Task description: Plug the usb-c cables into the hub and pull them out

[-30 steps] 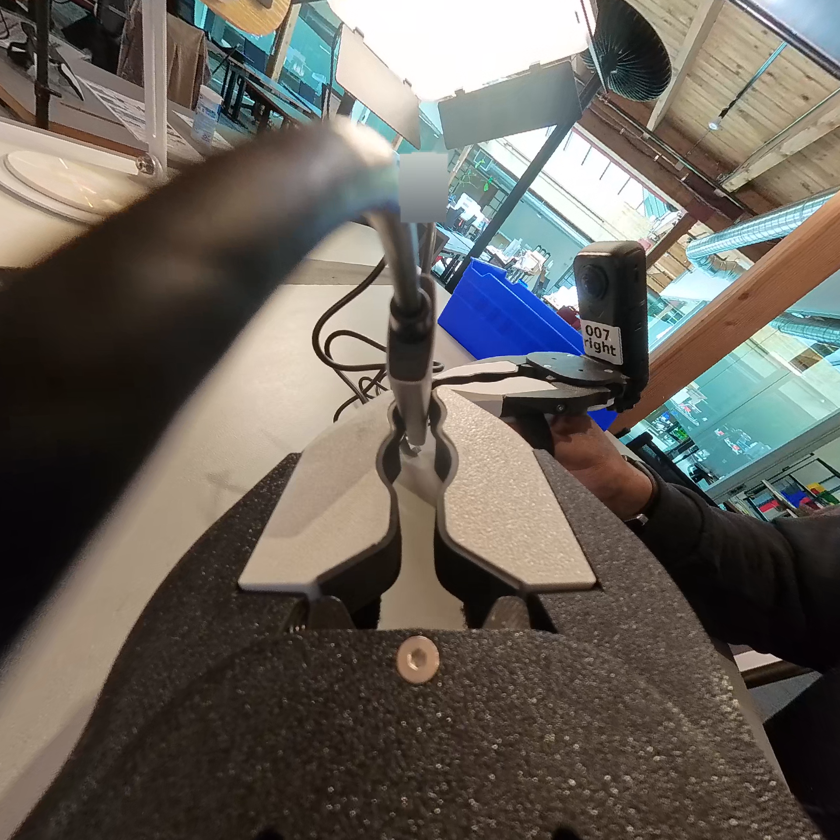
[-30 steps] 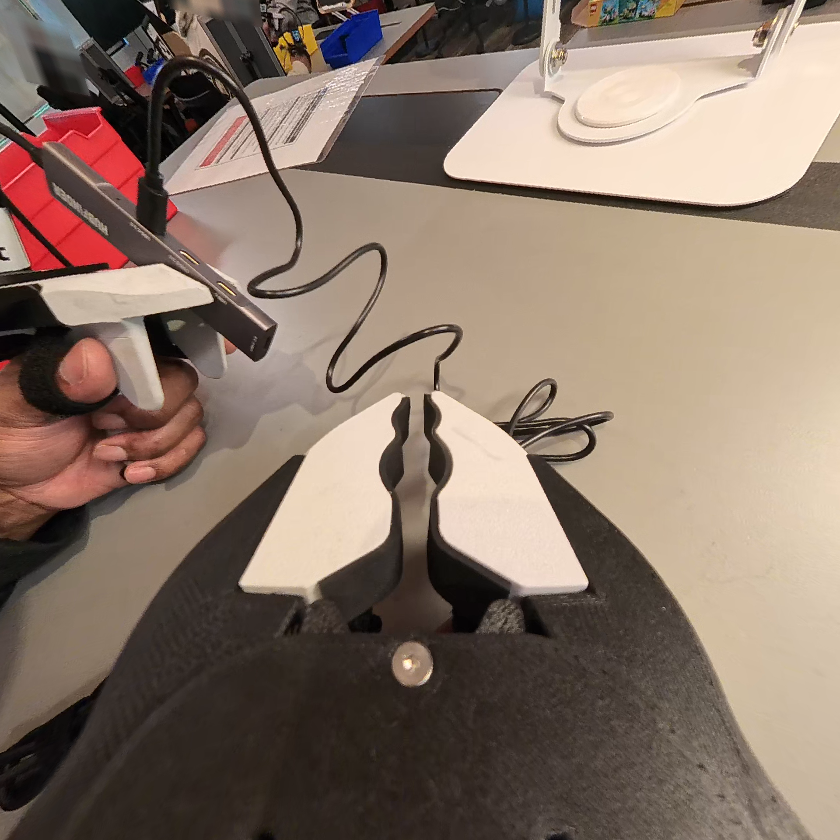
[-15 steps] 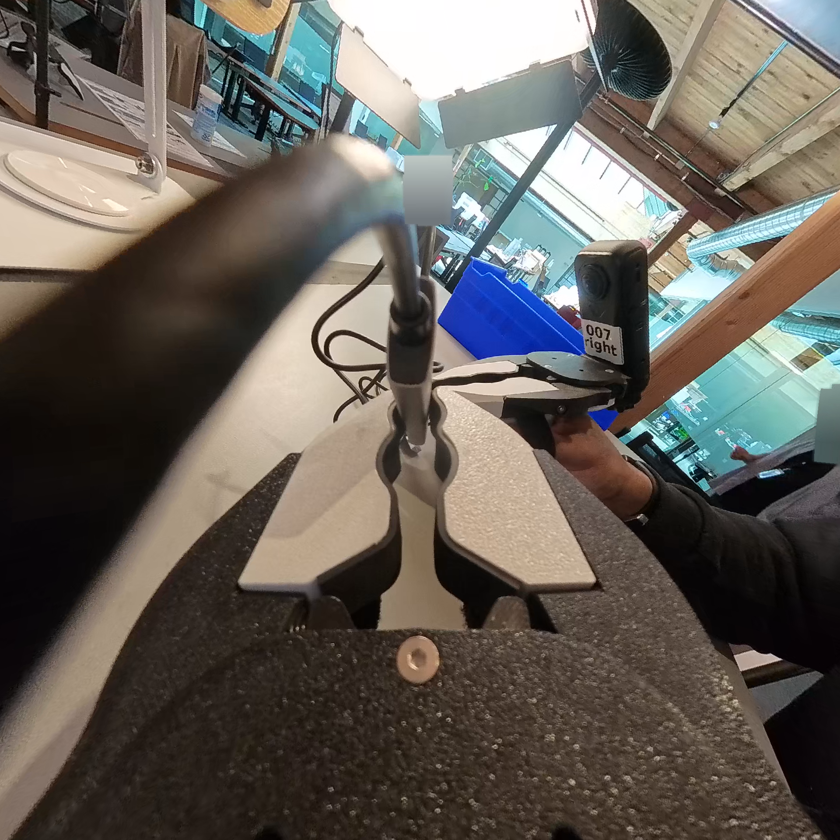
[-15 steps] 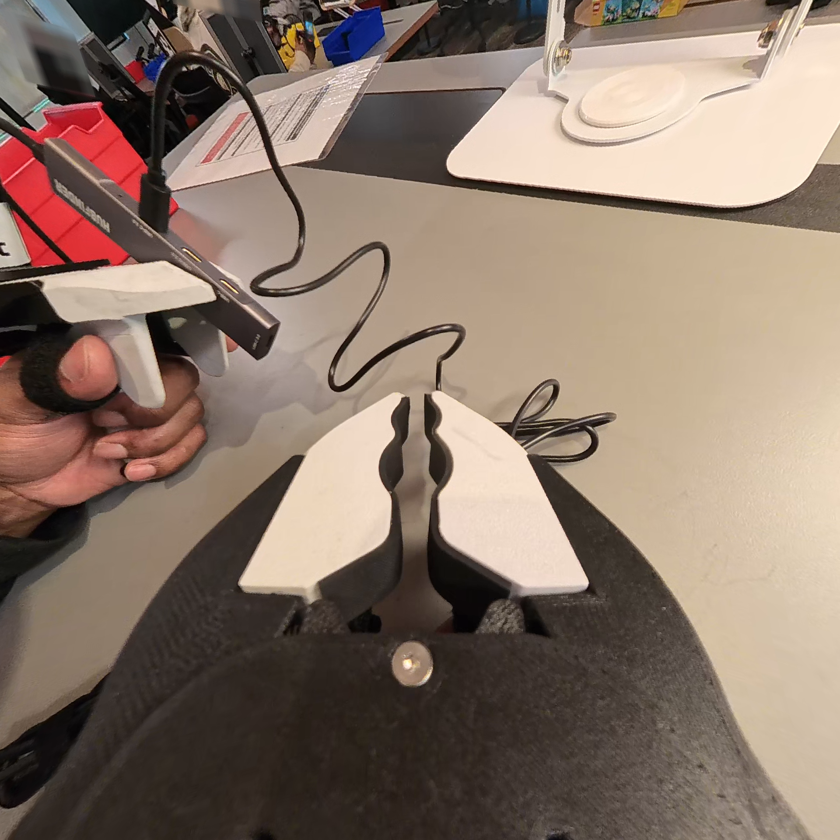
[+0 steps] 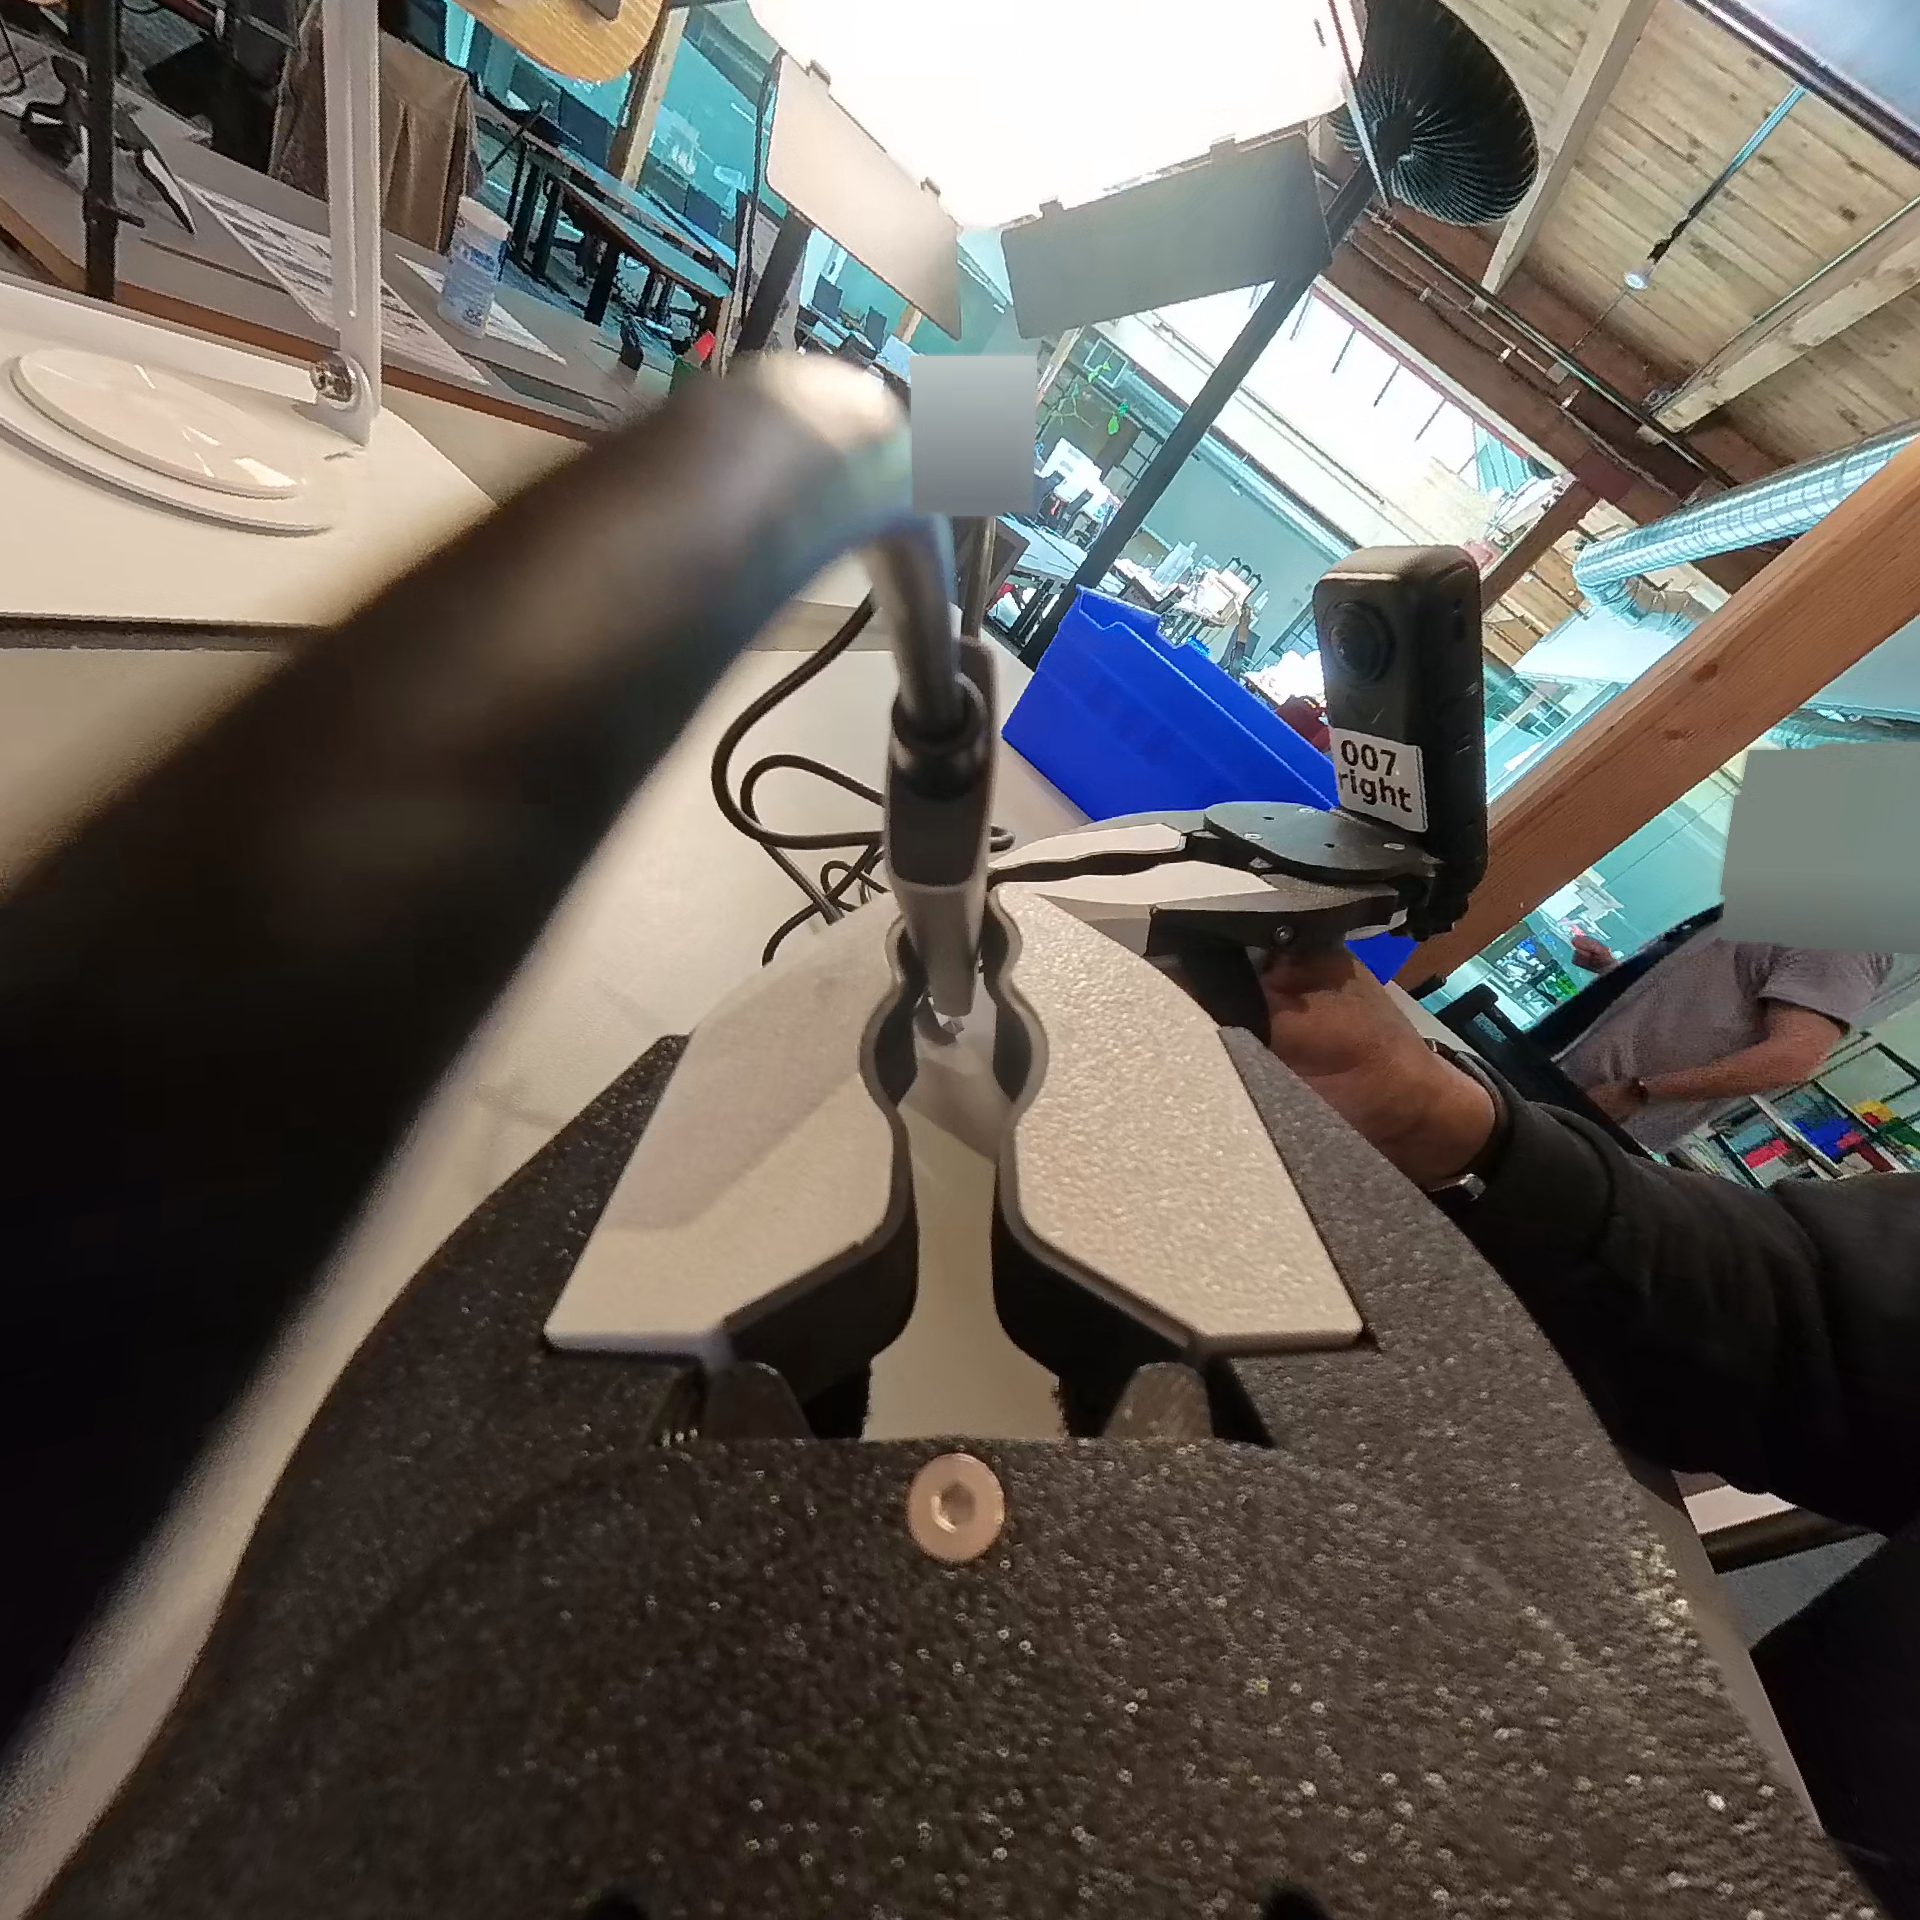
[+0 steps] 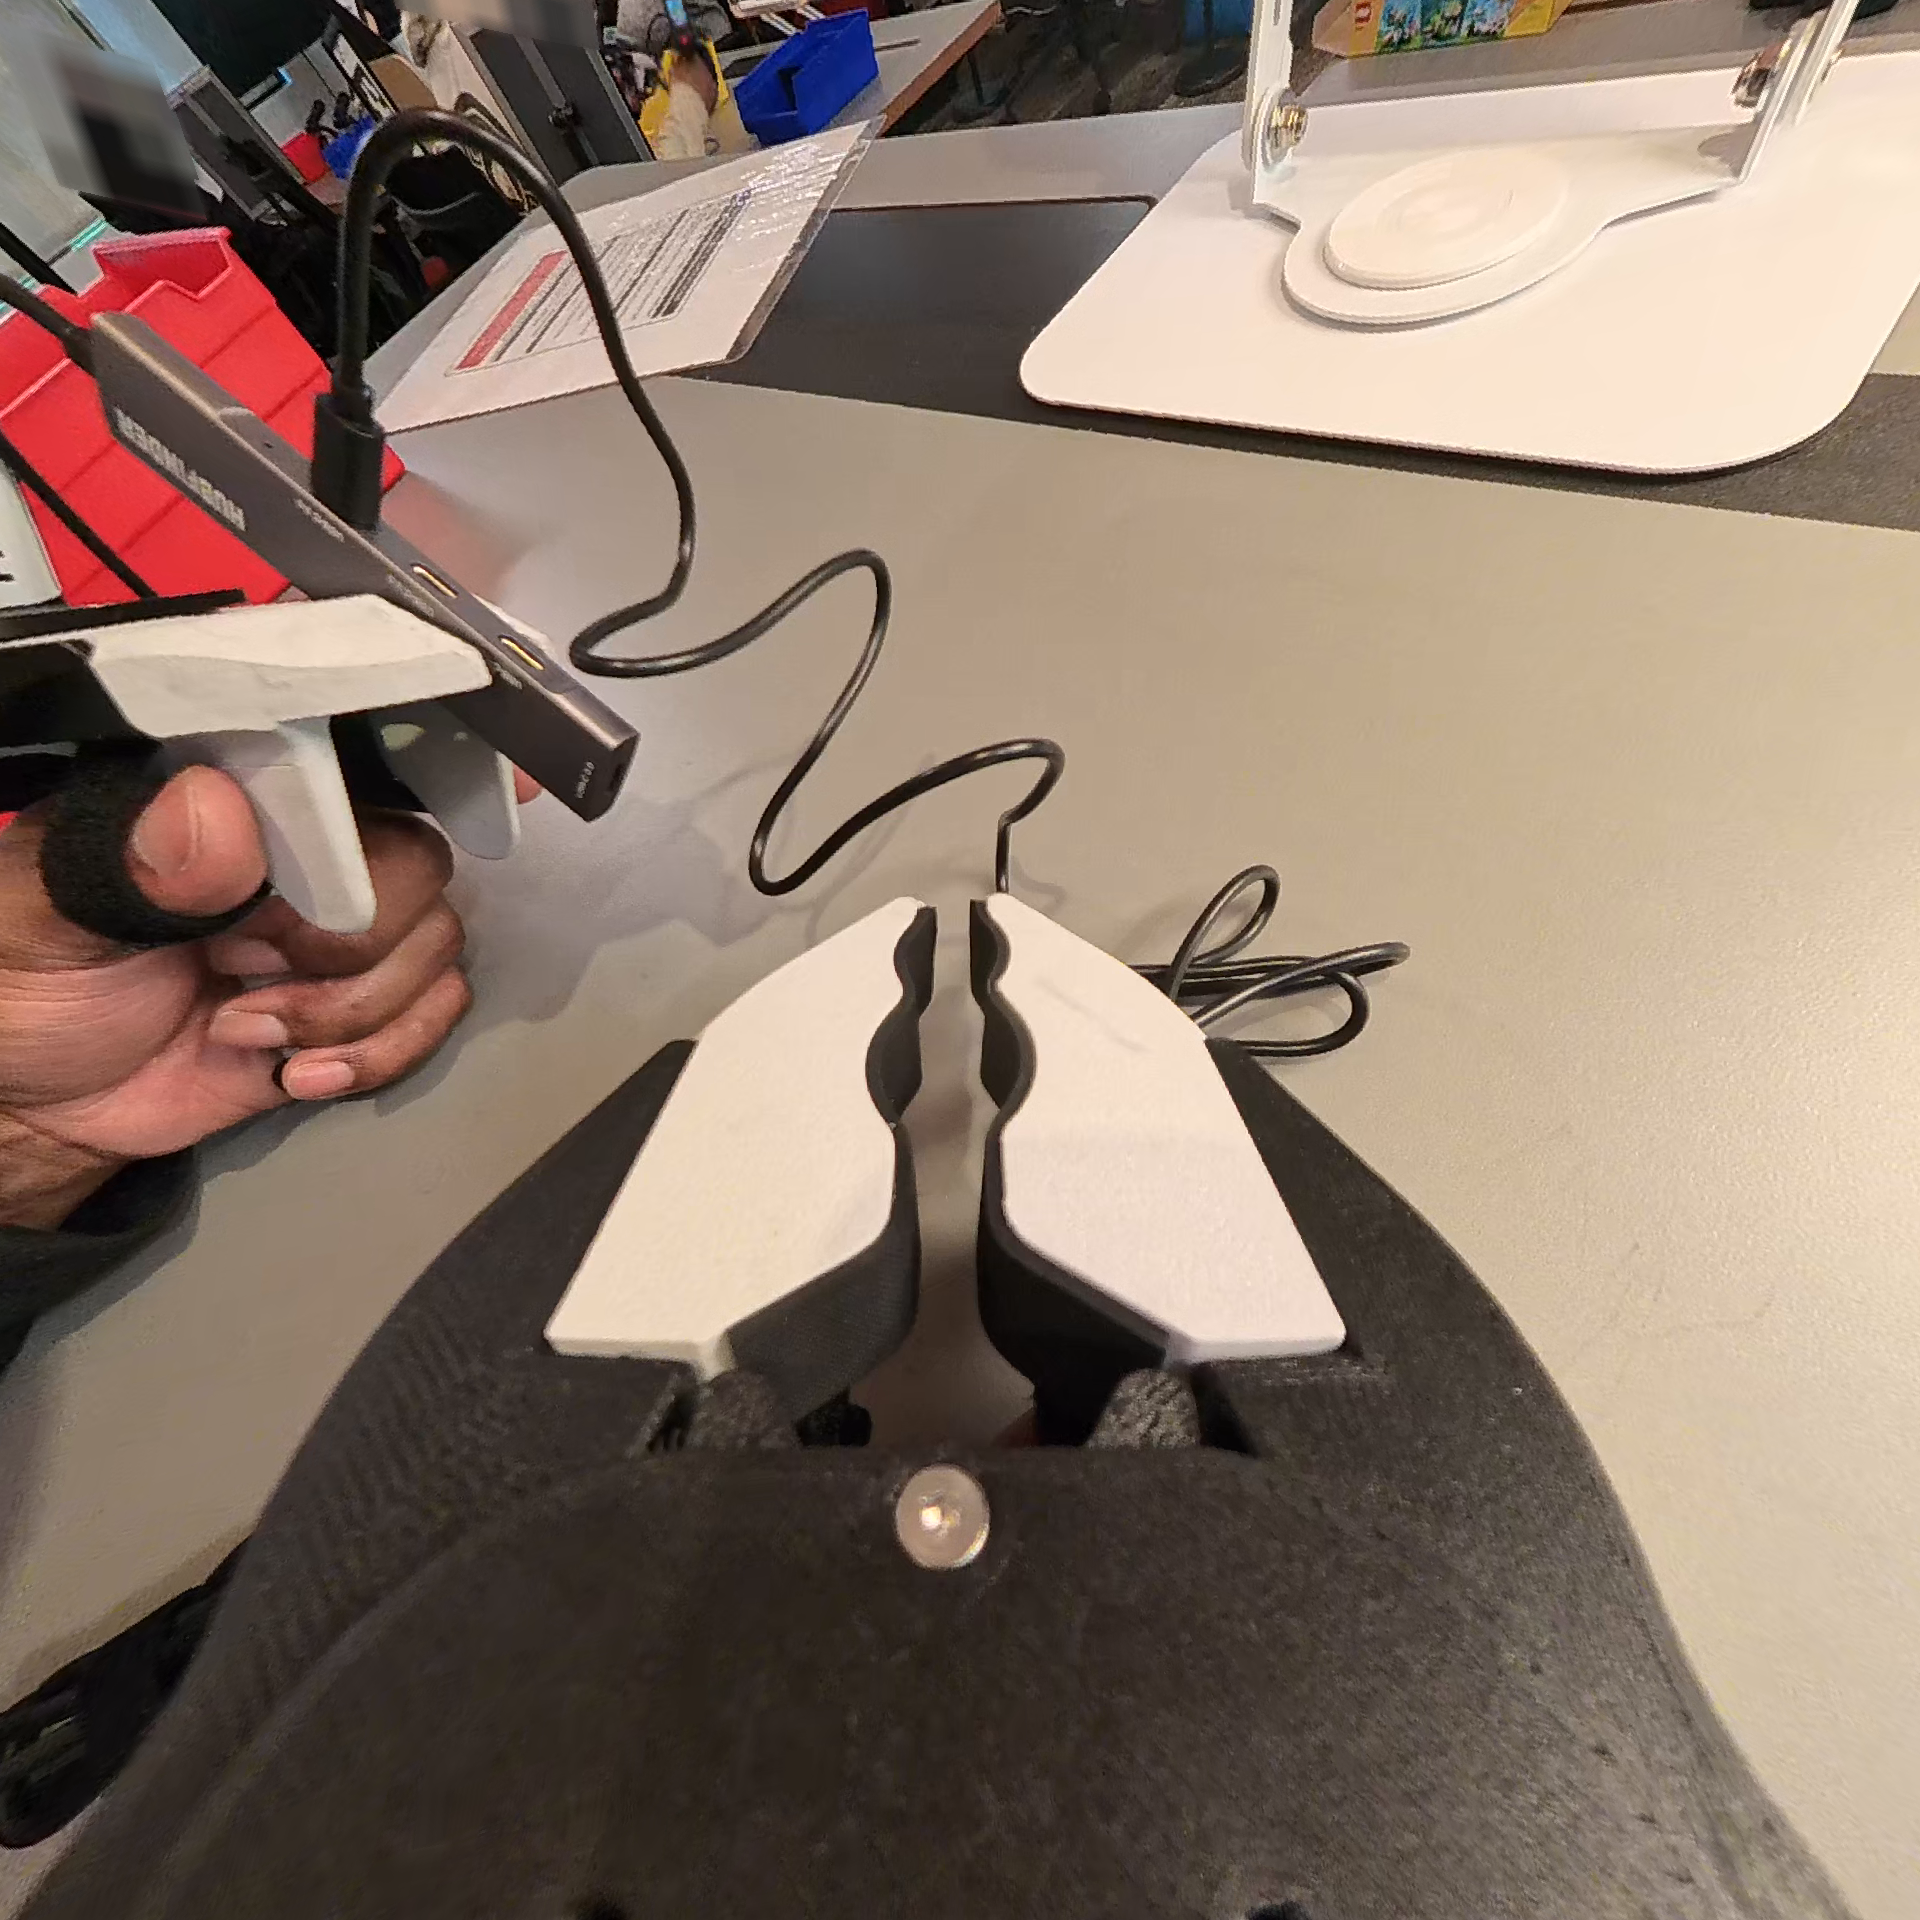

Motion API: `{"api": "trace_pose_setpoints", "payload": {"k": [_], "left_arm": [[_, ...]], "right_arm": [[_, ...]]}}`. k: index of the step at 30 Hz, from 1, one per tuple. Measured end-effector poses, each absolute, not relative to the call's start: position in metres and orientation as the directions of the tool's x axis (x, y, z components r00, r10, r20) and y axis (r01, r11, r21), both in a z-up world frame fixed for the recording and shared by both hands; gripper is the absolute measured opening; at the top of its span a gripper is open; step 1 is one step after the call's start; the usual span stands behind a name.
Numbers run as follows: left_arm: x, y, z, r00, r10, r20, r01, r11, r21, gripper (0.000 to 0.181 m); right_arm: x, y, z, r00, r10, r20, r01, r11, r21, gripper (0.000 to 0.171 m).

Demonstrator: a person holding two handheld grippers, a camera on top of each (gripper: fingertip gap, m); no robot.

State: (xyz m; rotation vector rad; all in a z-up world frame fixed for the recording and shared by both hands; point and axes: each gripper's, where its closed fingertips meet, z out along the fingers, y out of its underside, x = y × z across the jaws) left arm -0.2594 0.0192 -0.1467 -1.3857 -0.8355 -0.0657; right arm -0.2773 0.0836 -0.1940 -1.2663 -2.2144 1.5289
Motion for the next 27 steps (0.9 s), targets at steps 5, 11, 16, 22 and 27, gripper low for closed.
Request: {"api": "trace_pose_setpoints", "payload": {"k": [5, 11, 16, 22, 27], "left_arm": [[-0.2593, 0.0194, -0.1466, 0.720, 0.424, 0.549, 0.502, 0.229, -0.834, 0.010], [-0.2591, 0.0194, -0.1466, 0.721, 0.426, 0.547, 0.500, 0.228, -0.836, 0.010], [-0.2587, 0.0198, -0.1466, 0.723, 0.427, 0.543, 0.497, 0.225, -0.838, 0.010], [-0.2585, 0.0198, -0.1463, 0.724, 0.427, 0.542, 0.495, 0.225, -0.839, 0.010], [-0.2583, 0.0197, -0.1460, 0.725, 0.425, 0.542, 0.494, 0.227, -0.839, 0.010]], "right_arm": [[-0.2773, 0.0832, -0.1941, -0.627, 0.716, -0.307, 0.543, 0.119, -0.832, 0.006], [-0.2772, 0.0829, -0.1944, -0.629, 0.716, -0.303, 0.541, 0.123, -0.832, 0.006], [-0.2770, 0.0825, -0.1945, -0.632, 0.716, -0.297, 0.537, 0.128, -0.834, 0.006], [-0.2767, 0.0821, -0.1944, -0.635, 0.716, -0.290, 0.532, 0.133, -0.836, 0.006], [-0.2750, 0.0800, -0.1944, -0.648, 0.703, -0.292, 0.530, 0.141, -0.836, 0.008]]}}
